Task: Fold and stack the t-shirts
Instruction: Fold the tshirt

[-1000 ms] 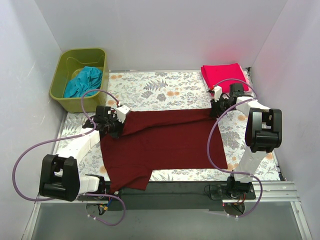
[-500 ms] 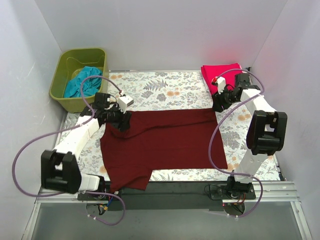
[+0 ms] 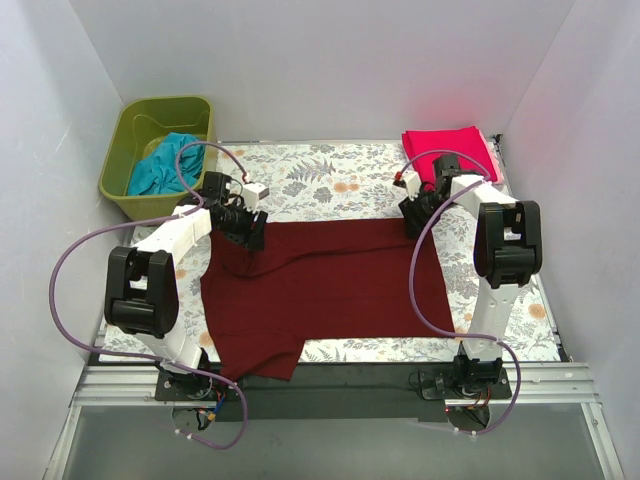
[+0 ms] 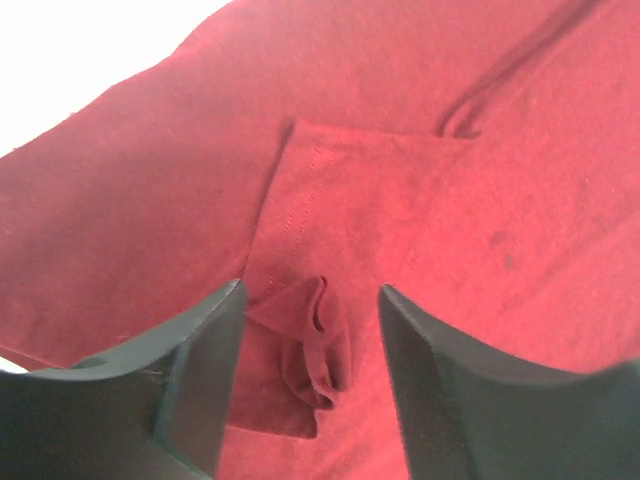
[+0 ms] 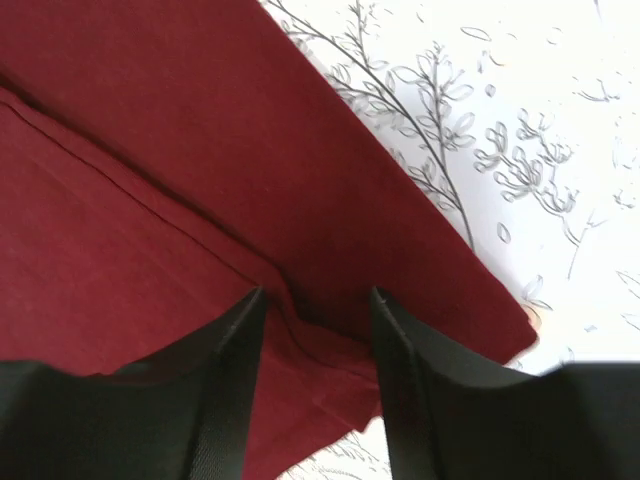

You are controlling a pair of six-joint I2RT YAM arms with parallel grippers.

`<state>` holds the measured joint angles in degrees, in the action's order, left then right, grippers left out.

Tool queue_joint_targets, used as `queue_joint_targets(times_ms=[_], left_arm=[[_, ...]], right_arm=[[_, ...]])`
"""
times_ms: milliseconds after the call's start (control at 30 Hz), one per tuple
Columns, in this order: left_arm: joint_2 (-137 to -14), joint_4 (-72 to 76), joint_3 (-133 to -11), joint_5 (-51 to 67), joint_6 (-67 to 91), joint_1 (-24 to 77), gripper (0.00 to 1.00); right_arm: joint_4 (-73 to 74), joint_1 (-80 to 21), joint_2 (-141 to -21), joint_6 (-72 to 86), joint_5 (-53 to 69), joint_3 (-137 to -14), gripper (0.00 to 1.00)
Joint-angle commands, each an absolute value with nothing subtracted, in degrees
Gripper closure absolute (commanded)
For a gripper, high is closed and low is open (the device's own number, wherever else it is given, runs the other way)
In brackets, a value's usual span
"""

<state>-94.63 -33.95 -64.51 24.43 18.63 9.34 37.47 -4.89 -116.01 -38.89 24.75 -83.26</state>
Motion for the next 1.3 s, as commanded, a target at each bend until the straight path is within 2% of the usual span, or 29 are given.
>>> queue_joint_targets(times_ms=[0,100,133,200,233,433,500,567,600,767,833,900,967,1133,1233,1267], left_arm=[[-93.0,-37.0,-64.3,26.4,18.2,9.1,0.47],[-92.4,-39.2,-62.9,27.9,17.6,9.1,0.60],[-92.4,-40.5,-62.7,28.1,17.1,9.1,0.70],[-91.7,-41.4,-62.4,28.6,16.5,9.1,0.81],[-91.1,-42.1,-62.3,29.2,16.2,9.1,0.90],[-82.1,-46.3,-58.3,33.0,7.2,9.1,0.98],[-79.0,-48.5,-55.7,33.9,0.3,9.1,0.97],[-77.0,-51.7,-53.8,34.6,-5.8,9.3,0.94],[-75.9,-52.5,-51.6,34.6,-10.8,9.5,0.84],[-70.1,-57.7,-46.9,33.1,-23.4,9.8,0.70],[-69.1,-59.5,-45.9,32.4,-27.4,9.8,0.62],[-68.8,-59.9,-46.0,31.6,-27.8,9.8,0.61],[-70.4,-58.5,-48.5,32.5,-23.3,9.7,0.61],[-79.3,-50.7,-59.9,38.0,-2.2,9.7,0.57],[-87.5,-46.5,-67.7,36.2,11.3,9.8,0.57],[-89.2,-45.9,-70.5,35.7,15.2,9.8,0.53]], right_arm=[[39.0,-4.4,-114.5,-40.3,22.8,-84.6,0.49],[39.5,-4.3,-112.6,-41.5,22.6,-82.5,0.55],[39.5,-4.3,-112.1,-41.9,22.4,-82.1,0.57],[39.8,-4.4,-110.7,-43.2,21.9,-80.7,0.58],[39.8,-4.3,-110.3,-43.6,21.4,-80.2,0.58],[40.6,-4.3,-107.8,-46.9,19.4,-76.8,0.70],[40.7,-4.1,-107.2,-48.3,17.9,-75.9,0.75],[40.9,-4.0,-106.7,-49.3,16.6,-74.4,0.75],[40.8,-3.7,-106.6,-49.9,16.1,-74.0,0.75],[41.3,-2.1,-106.3,-52.6,14.3,-72.7,0.77],[42.0,-1.8,-106.0,-53.5,14.0,-72.6,0.74],[43.0,-1.8,-105.4,-55.0,13.8,-72.4,0.69],[44.5,-1.8,-104.7,-56.6,14.5,-72.3,0.67],[49.5,-1.8,-103.5,-58.1,17.9,-75.7,0.45],[52.4,-1.7,-102.7,-58.3,21.1,-78.5,0.44],[52.7,-1.4,-102.5,-58.1,21.9,-79.2,0.44]])
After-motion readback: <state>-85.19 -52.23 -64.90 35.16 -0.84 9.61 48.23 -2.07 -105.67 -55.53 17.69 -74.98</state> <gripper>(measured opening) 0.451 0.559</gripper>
